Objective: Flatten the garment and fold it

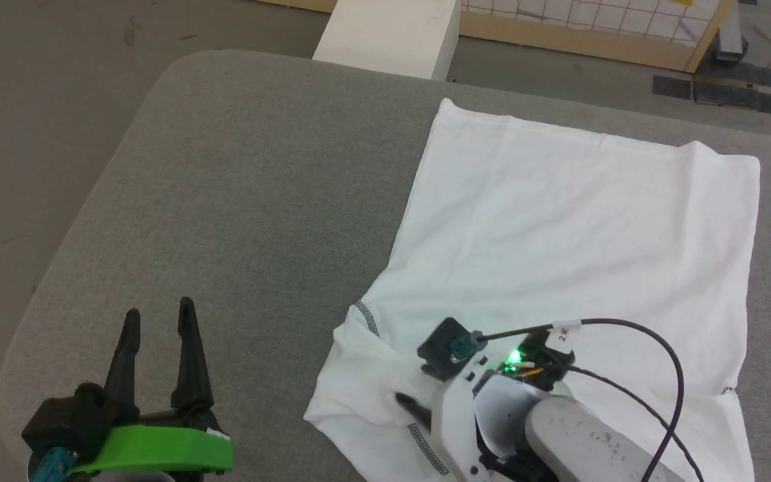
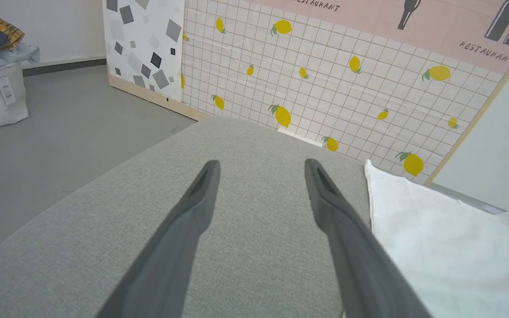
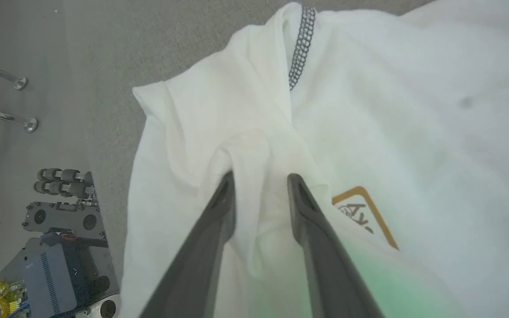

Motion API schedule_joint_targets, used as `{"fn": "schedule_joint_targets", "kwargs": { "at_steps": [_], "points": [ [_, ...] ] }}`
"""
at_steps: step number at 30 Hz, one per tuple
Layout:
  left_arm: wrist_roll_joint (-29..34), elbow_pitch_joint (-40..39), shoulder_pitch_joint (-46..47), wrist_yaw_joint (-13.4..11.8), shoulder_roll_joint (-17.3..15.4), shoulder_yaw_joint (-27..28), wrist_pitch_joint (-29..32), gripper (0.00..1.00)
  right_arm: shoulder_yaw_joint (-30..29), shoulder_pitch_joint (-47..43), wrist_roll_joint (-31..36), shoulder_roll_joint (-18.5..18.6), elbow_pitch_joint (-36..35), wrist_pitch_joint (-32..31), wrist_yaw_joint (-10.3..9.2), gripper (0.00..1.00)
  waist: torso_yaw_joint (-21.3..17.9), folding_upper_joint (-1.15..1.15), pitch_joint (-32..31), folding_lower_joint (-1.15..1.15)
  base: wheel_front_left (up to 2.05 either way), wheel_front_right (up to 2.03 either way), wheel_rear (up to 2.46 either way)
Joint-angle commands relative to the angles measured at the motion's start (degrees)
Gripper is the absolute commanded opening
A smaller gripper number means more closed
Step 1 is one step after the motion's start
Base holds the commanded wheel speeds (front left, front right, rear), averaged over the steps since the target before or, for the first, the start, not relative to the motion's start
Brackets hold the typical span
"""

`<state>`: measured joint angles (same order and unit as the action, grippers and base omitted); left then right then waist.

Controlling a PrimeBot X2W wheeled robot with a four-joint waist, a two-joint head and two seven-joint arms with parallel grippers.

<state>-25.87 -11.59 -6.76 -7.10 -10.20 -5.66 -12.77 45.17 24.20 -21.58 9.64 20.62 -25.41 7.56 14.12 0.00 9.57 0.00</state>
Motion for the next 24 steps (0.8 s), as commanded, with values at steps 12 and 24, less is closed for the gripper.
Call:
{"fn": "schedule_joint_targets", "kwargs": {
  "at_steps": [12,24],
  "points": [
    [0.33,-2.17,-0.61,-0.77,-1.23,0.93,0.20,1.00,-18.01,-3.28,-2.09,3.43,-16.39,1.46,-0.08,1.00,-5.39,0.00,-2.45,0.00,0.00,0.00,0.00],
    [2.17,-3.45,0.21,0.72,-1.08,-0.18,-1.45,1.00,-51.13,-19.03,14.22,-3.71,-33.84,15.37,-0.08,1.00,-9.95,0.00,-1.21,0.00,0.00,0.00,0.00]
  ]
}}
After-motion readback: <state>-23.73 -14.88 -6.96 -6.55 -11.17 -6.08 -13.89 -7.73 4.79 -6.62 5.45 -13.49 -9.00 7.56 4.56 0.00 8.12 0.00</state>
